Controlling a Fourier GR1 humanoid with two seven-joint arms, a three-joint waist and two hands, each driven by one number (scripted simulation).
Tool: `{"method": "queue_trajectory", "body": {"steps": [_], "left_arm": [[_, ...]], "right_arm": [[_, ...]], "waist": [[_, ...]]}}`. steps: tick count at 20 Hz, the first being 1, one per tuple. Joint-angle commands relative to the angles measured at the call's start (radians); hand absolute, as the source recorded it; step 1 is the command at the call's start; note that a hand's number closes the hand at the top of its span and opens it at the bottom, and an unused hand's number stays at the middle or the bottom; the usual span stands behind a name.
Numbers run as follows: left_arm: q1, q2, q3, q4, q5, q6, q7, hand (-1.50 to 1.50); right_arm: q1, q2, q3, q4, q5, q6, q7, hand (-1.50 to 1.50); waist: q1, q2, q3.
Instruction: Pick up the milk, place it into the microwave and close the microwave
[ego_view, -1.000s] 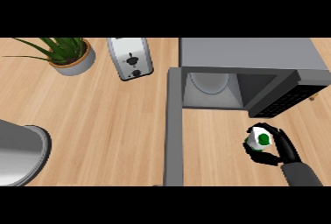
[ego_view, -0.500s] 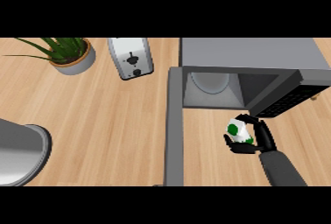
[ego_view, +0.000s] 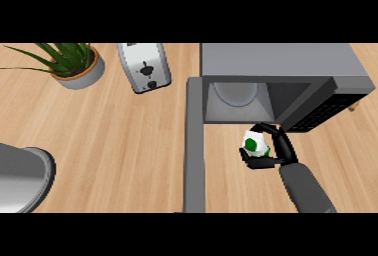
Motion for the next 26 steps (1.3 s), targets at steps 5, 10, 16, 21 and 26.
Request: {"method": "queue_trajectory", "body": {"steps": [5, 10, 16, 21, 26], "left_arm": [[-0.058, 0.011, 0.060, 0.031, 0.023, 0.003, 0.046, -1.50], [-0.079, -0.003, 0.058, 0.132, -0.040, -0.056, -0.009, -1.50], [-0.088, -0.021, 0.045, 0.055, -0.036, -0.012, 0.045, -1.50], [-0.180, -0.004, 0.051, 0.122, -0.048, 0.009, 0.087, -1.50], [-0.159, -0.001, 0.066, 0.153, -0.026, -0.060, 0.064, -1.50]], "right_arm": [[0.038, 0.062, 0.086, -0.307, 0.003, -0.017, 0.148, 1.50], [-0.052, 0.081, 0.132, -0.441, 0.025, -0.042, 0.423, 1.50], [-0.201, -0.028, 0.071, -0.291, 0.003, 0.049, 0.502, 1.50], [-0.339, 0.009, 0.066, -0.121, 0.072, -0.138, 0.531, 1.50], [-0.418, -0.063, -0.006, 0.051, 0.060, -0.214, 0.487, 1.50]], "waist": [[-0.018, -0.004, -0.001], [-0.011, -0.005, -0.001], [0.009, 0.006, 0.001], [0.019, 0.012, 0.001], [0.049, 0.022, 0.002]]}}
